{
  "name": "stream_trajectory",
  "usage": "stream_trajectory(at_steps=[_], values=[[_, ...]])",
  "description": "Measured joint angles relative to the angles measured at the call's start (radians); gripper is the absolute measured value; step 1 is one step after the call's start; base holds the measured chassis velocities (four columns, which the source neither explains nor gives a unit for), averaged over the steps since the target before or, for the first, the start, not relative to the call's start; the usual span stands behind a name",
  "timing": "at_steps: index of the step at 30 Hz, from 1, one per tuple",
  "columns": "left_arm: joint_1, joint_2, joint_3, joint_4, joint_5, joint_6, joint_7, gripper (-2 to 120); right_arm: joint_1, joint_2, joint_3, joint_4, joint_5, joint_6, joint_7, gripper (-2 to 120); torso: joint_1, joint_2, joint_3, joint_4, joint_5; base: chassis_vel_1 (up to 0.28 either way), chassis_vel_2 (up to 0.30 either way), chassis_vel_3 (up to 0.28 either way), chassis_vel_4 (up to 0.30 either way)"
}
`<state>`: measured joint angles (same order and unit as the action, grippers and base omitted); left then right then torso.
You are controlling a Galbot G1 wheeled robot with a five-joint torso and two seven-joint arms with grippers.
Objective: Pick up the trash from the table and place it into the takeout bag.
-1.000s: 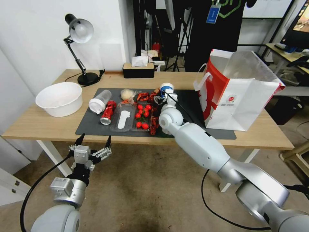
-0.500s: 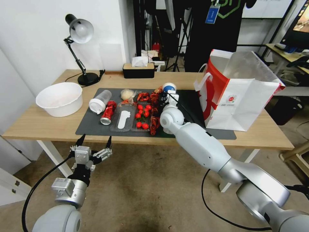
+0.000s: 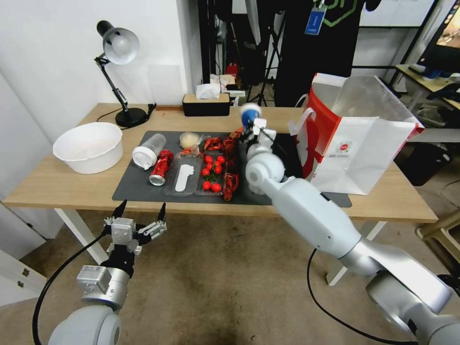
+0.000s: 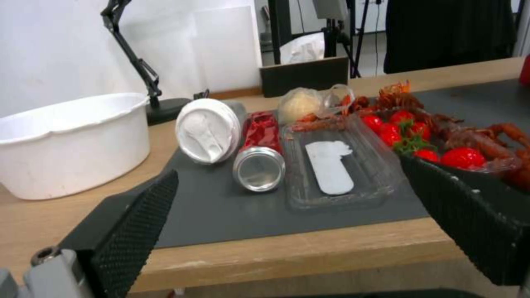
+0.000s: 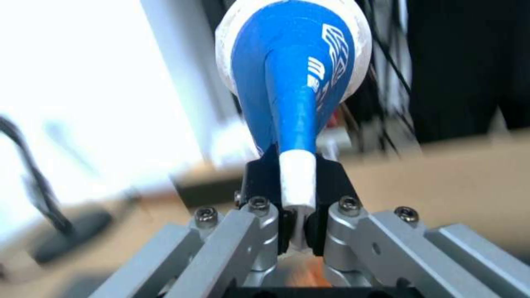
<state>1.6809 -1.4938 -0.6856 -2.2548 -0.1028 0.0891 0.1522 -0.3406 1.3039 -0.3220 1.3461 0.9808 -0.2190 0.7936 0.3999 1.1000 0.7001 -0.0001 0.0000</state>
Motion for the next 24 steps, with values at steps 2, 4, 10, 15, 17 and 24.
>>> stream_trajectory(at_steps=[2, 4, 10, 15, 17, 24], values=[[0.0, 0.0, 0.0, 0.0, 0.0, 0.0, 0.0, 100, 0.0, -0.004, 0.002, 0.009, 0.0, 0.005, -0.006, 3, 0.0, 0.0, 0.0, 0.0, 0.0, 0.0, 0.0, 0.0, 0.0], [0.001, -0.001, 0.0, 0.0, 0.001, 0.0, 0.0, 100, 0.001, -0.017, 0.009, 0.042, -0.004, 0.026, -0.035, 3, 0.0, 0.0, 0.0, 0.0, 0.0, 0.0, 0.0, 0.0, 0.0], [0.002, -0.001, 0.0, -0.002, 0.004, -0.001, 0.0, 100, 0.014, -0.054, 0.045, 0.14, -0.018, 0.092, -0.132, 3, 0.0, 0.0, 0.0, 0.0001, 0.0, 0.0, 0.0, 0.0, 0.0], [0.004, -0.004, 0.002, -0.004, 0.018, -0.001, -0.001, 100, 0.073, -0.147, 0.164, 0.358, -0.054, 0.044, -0.146, 3, 0.0, 0.0, 0.0, 0.0001, 0.0, 0.0, 0.0, 0.0, 0.0], [0.004, -0.006, 0.005, -0.004, 0.023, -0.001, -0.001, 100, 0.086, -0.196, 0.237, 0.419, -0.056, -0.062, -0.045, 3, 0.0, 0.0, 0.0, 0.0001, 0.0001, 0.0, 0.0, 0.0, 0.0], [0.003, -0.012, 0.02, -0.002, 0.041, 0.0, 0.0, 100, 0.007, -0.343, 0.403, 0.495, -0.023, -0.264, 0.126, 3, 0.0, 0.0, 0.0, -0.0004, 0.0001, 0.0, 0.0, 0.0, 0.0]])
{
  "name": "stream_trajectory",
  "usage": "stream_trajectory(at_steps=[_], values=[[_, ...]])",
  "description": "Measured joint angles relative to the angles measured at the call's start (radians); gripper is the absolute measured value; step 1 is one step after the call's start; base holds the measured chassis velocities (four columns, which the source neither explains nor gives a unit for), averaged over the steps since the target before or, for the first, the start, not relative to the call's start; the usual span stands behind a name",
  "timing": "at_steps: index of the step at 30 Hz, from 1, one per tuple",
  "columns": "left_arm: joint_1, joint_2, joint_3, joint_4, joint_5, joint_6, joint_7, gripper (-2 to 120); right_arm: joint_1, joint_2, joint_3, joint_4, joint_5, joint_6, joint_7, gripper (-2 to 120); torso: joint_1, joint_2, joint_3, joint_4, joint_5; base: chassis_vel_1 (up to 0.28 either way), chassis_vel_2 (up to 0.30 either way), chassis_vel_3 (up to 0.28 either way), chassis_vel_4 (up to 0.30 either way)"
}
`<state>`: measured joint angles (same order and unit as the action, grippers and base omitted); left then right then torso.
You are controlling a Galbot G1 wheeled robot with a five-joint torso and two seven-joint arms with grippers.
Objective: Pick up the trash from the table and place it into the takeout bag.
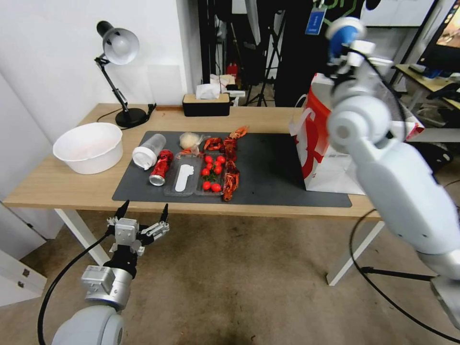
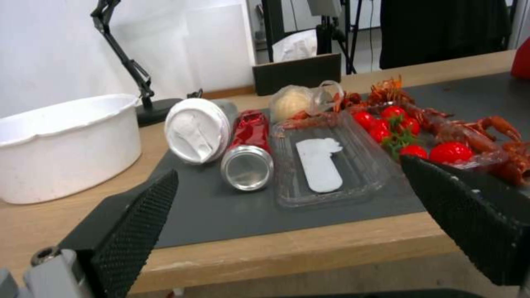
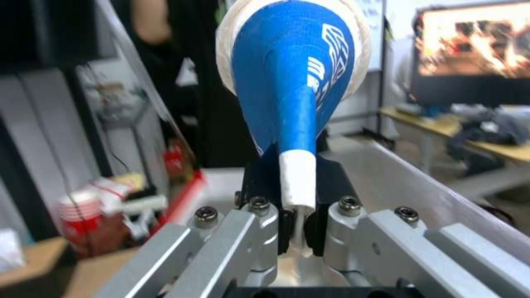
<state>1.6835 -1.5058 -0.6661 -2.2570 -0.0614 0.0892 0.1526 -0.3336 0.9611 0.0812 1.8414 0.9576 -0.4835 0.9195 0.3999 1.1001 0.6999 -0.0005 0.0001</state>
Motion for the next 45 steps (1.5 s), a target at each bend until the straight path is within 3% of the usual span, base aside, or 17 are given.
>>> stream_trajectory(at_steps=[4, 9, 16, 19, 21, 23, 25, 27, 28, 30, 32, 34, 35, 37, 39, 41, 45], values=[[0.001, -0.007, 0.011, 0.001, 0.016, 0.0, 0.003, 100, -0.101, -0.027, 0.081, 0.04, 0.059, -0.085, 0.04, 3, 0.0, 0.0, 0.0, 0.0006, 0.0001, 0.0, 0.0, 0.0, 0.0], [0.003, -0.009, 0.013, 0.002, 0.02, 0.001, 0.003, 100, -0.124, -0.025, 0.1, 0.047, 0.073, -0.089, 0.039, 13, 0.0, 0.0, 0.0, 0.0006, 0.0, 0.0, 0.0, 0.0, 0.0], [0.005, -0.01, 0.013, 0.001, 0.021, 0.001, 0.004, 100, -0.119, -0.027, 0.108, 0.051, 0.094, -0.086, 0.036, 42, 0.0, 0.0, 0.0, 0.0006, -0.0003, 0.0, 0.0, 0.0, 0.0], [0.005, -0.01, 0.013, 0.001, 0.022, 0.001, 0.004, 100, -0.119, -0.029, 0.108, 0.052, 0.096, -0.086, 0.035, 47, 0.0, 0.0, 0.0, 0.0005, -0.0001, 0.0, 0.0, 0.0, 0.0], [0.005, -0.01, 0.013, 0.001, 0.022, 0.001, 0.004, 100, -0.119, -0.036, 0.109, 0.055, 0.098, -0.086, 0.035, 61, 0.0, 0.0, 0.0, 0.0005, -0.0002, 0.0, 0.0, 0.0, 0.0], [0.005, -0.01, 0.013, 0.001, 0.022, 0.001, 0.004, 100, -0.119, -0.038, 0.11, 0.056, 0.098, -0.086, 0.035, 64, 0.0, 0.0, 0.0, 0.0005, -0.0001, 0.0, 0.0, 0.0, 0.0], [0.006, -0.01, 0.014, 0.001, 0.023, 0.001, 0.005, 100, -0.117, -0.041, 0.121, 0.061, 0.098, -0.075, 0.02, 76, 0.0, 0.0, 0.0, 0.0006, 0.0, 0.0, 0.0, 0.0, 0.0], [0.006, -0.01, 0.014, 0.001, 0.023, 0.001, 0.005, 100, -0.116, -0.043, 0.123, 0.063, 0.098, -0.071, 0.015, 78, 0.0, 0.0, 0.0, 0.0006, 0.0, 0.0, 0.0, 0.0, 0.0], [0.006, -0.01, 0.014, 0.0, 0.023, 0.001, 0.005, 100, -0.116, -0.053, 0.128, 0.073, 0.098, -0.042, -0.013, 86, 0.0, 0.0, 0.0, 0.0004, -0.0002, 0.0, 0.0, 0.0, 0.0], [0.006, -0.01, 0.014, 0.0, 0.023, 0.001, 0.005, 100, -0.116, -0.054, 0.129, 0.074, 0.098, -0.036, -0.017, 86, 0.0, 0.0, 0.0, 0.0004, -0.0002, 0.0, 0.0, 0.0, 0.0], [0.006, -0.009, 0.014, 0.0, 0.023, 0.001, 0.005, 100, -0.117, -0.067, 0.138, 0.09, 0.099, 0.042, -0.092, 97, 0.0, 0.0, 0.0, 0.0004, -0.0001, 0.0, 0.0, 0.0, 0.0], [0.007, -0.009, 0.014, -0.001, 0.023, 0.001, 0.005, 100, -0.119, -0.075, 0.145, 0.101, 0.103, 0.085, -0.138, 99, 0.0, 0.0, 0.0, 0.0006, -0.0001, 0.0, 0.0, 0.0, 0.0], [0.007, -0.009, 0.015, -0.001, 0.023, 0.001, 0.005, 100, -0.122, -0.08, 0.149, 0.107, 0.106, 0.109, -0.166, 100, 0.0, 0.0, 0.0, 0.0006, -0.0002, 0.0, 0.0, 0.0, 0.0], [0.007, -0.008, 0.015, -0.003, 0.023, 0.001, 0.005, 100, -0.162, -0.113, 0.175, 0.153, 0.119, 0.227, -0.338, 100, 0.0, 0.0, 0.0, 0.0006, -0.0002, 0.0, 0.0, 0.0, 0.0], [0.007, -0.008, 0.015, -0.003, 0.023, 0.001, 0.005, 100, -0.172, -0.118, 0.18, 0.161, 0.121, 0.241, -0.363, 100, 0.0, 0.0, 0.0, 0.0005, -0.0002, 0.0, 0.0, 0.0, 0.0], [0.008, -0.006, 0.014, -0.004, 0.023, 0.001, 0.005, 100, -0.236, -0.142, 0.209, 0.208, 0.125, 0.314, -0.508, 100, 0.0, 0.0, 0.0, 0.0004, -0.0001, 0.0, 0.0, 0.0, 0.0], [0.01, -0.002, 0.012, -0.006, 0.022, 0.001, 0.005, 100, -0.356, -0.169, 0.282, 0.272, 0.133, 0.37, -0.696, 100, 0.0, 0.0, 0.0, 0.0005, -0.0001, 0.0, 0.0, 0.0, 0.0]])
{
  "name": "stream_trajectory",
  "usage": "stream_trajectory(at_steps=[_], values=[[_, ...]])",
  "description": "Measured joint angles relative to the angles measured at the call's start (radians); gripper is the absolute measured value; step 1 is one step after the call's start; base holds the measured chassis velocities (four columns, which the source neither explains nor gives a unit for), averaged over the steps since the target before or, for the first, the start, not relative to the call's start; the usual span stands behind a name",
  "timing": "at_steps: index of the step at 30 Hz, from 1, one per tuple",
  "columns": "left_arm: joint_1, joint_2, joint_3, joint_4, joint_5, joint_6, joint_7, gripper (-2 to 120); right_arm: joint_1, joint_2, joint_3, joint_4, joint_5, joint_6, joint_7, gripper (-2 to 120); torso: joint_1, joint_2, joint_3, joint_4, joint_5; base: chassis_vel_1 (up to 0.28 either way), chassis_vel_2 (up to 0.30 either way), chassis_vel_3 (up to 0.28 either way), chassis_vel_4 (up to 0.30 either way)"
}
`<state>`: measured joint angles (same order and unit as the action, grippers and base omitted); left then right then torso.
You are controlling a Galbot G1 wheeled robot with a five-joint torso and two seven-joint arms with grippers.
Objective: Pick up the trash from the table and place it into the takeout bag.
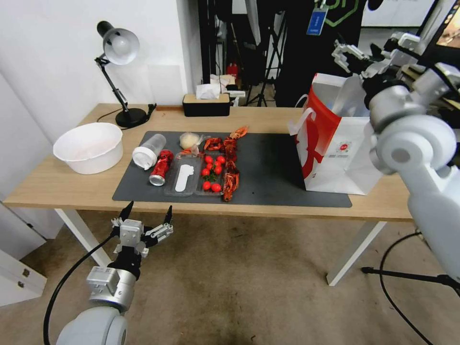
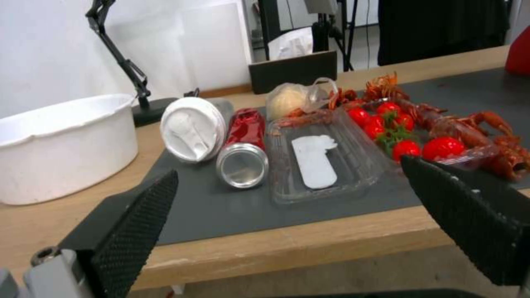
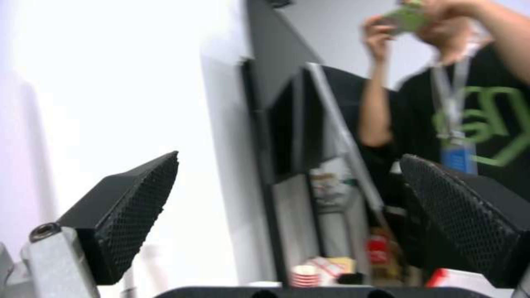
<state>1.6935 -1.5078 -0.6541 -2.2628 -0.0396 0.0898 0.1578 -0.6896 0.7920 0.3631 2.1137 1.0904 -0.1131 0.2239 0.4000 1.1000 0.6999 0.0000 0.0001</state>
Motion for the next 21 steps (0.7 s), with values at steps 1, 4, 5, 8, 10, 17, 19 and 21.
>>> stream_trajectory(at_steps=[1, 4, 5, 8, 10, 17, 19, 21], values=[[0.0, 0.0, 0.0, 0.0, 0.0, 0.0, 0.0, 100, 0.0, 0.0, 0.0, 0.0, 0.0, 0.0, 0.0, 100, 0.0, 0.0, 0.0, 0.0, 0.0, 0.0, 0.0, 0.0, 0.0], [0.0, 0.002, 0.0, 0.0, -0.001, 0.0, 0.0, 100, -0.102, -0.023, 0.055, 0.053, -0.011, 0.02, -0.089, 100, 0.0, 0.0, 0.0, -0.0002, 0.0001, 0.0, 0.0, 0.0, 0.0], [0.0, 0.002, 0.0, 0.0, -0.001, 0.0, 0.0, 100, -0.102, -0.023, 0.055, 0.053, -0.011, 0.02, -0.089, 100, 0.0, 0.0, 0.0, -0.0002, 0.0001, 0.0, 0.0, 0.0, 0.0], [0.0, 0.002, 0.001, 0.0, -0.001, -0.001, 0.0, 100, -0.226, -0.036, 0.104, 0.101, -0.086, 0.044, -0.135, 100, 0.0, 0.0, 0.0, -0.0001, 0.0001, 0.0, 0.0, 0.0, 0.0], [0.0, 0.002, 0.001, 0.0, -0.001, -0.001, 0.0, 100, -0.265, -0.037, 0.117, 0.113, -0.12, 0.054, -0.142, 100, 0.0, 0.0, 0.0, 0.0, -0.0001, 0.0, 0.0, 0.0, 0.0], [0.001, 0.008, -0.004, 0.001, -0.005, -0.004, -0.001, 100, -0.481, 0.011, 0.147, 0.174, -0.324, 0.115, -0.145, 100, 0.0, 0.0, 0.0, 0.0002, -0.0003, 0.0, 0.0, 0.0, 0.0], [0.001, 0.009, -0.005, 0.001, -0.005, -0.004, -0.001, 100, -0.497, 0.016, 0.148, 0.176, -0.342, 0.121, -0.146, 100, 0.0, 0.0, 0.0, -0.0001, 0.0, 0.0, 0.0, 0.0, 0.0], [0.001, 0.01, -0.006, 0.001, -0.006, -0.004, -0.001, 100, -0.522, 0.026, 0.15, 0.179, -0.366, 0.13, -0.147, 100, 0.0, 0.0, 0.0, 0.0, 0.0002, 0.0, 0.0, 0.0, 0.0]])
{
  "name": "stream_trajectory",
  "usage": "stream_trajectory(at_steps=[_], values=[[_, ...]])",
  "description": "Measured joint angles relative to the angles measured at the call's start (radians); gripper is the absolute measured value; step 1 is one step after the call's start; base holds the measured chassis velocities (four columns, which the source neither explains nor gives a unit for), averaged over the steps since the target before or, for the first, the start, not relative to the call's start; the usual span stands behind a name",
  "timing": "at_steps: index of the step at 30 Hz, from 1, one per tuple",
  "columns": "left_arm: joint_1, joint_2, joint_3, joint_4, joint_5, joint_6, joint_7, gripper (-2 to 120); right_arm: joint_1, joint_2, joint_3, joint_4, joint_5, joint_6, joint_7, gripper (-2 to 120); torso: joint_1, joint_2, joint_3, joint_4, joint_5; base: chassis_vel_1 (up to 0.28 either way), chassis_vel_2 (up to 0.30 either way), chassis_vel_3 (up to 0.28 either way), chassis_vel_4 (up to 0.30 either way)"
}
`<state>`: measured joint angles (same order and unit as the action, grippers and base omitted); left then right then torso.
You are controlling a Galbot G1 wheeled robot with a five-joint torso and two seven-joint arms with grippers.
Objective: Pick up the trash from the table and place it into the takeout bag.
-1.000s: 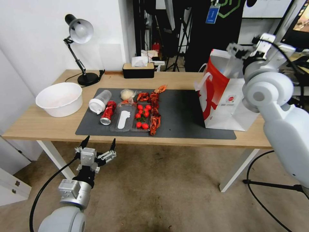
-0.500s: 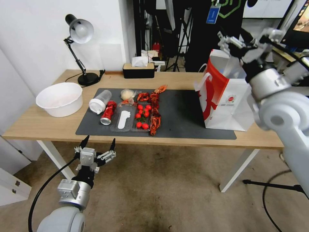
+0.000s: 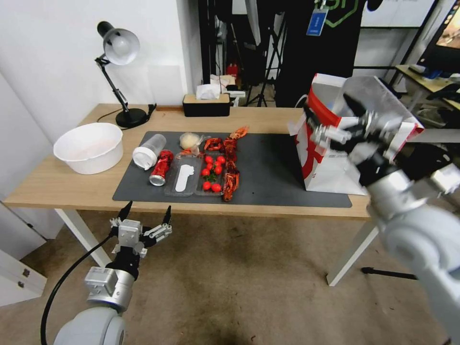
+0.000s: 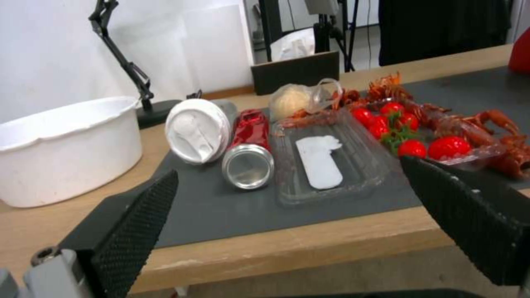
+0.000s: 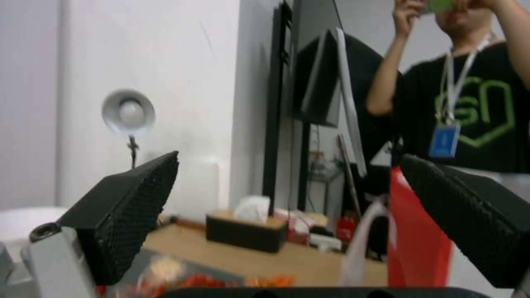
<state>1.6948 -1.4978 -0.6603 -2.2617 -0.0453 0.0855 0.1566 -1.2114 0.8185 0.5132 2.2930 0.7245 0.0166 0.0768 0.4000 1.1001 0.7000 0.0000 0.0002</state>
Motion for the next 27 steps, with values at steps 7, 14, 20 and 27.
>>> stream_trajectory(at_steps=[7, 14, 20, 27], values=[[-0.002, 0.007, -0.006, 0.004, -0.006, -0.001, -0.001, 100, -0.197, 0.105, -0.002, 0.011, -0.197, 0.09, 0.0, 100, 0.0, 0.0, 0.0, -0.0002, -0.0005, 0.0, 0.0, 0.0, 0.0], [-0.005, 0.012, -0.005, 0.011, -0.008, -0.002, -0.002, 100, -0.32, 0.191, -0.018, -0.021, -0.32, 0.161, 0.036, 100, 0.0, 0.0, 0.0, -0.0001, -0.0003, 0.0, 0.0, 0.0, 0.0], [-0.009, 0.015, 0.0, 0.023, -0.009, -0.006, -0.002, 100, -0.447, 0.267, -0.062, -0.121, -0.433, 0.272, 0.101, 100, 0.0, 0.0, 0.0, 0.0, -0.0002, 0.0, 0.0, 0.0, 0.0], [-0.013, 0.017, 0.002, 0.03, -0.009, -0.007, -0.002, 100, -0.493, 0.315, -0.102, -0.202, -0.489, 0.337, 0.131, 100, 0.0, 0.0, 0.0, 0.0001, -0.0003, 0.0, 0.0, 0.0, 0.0]])
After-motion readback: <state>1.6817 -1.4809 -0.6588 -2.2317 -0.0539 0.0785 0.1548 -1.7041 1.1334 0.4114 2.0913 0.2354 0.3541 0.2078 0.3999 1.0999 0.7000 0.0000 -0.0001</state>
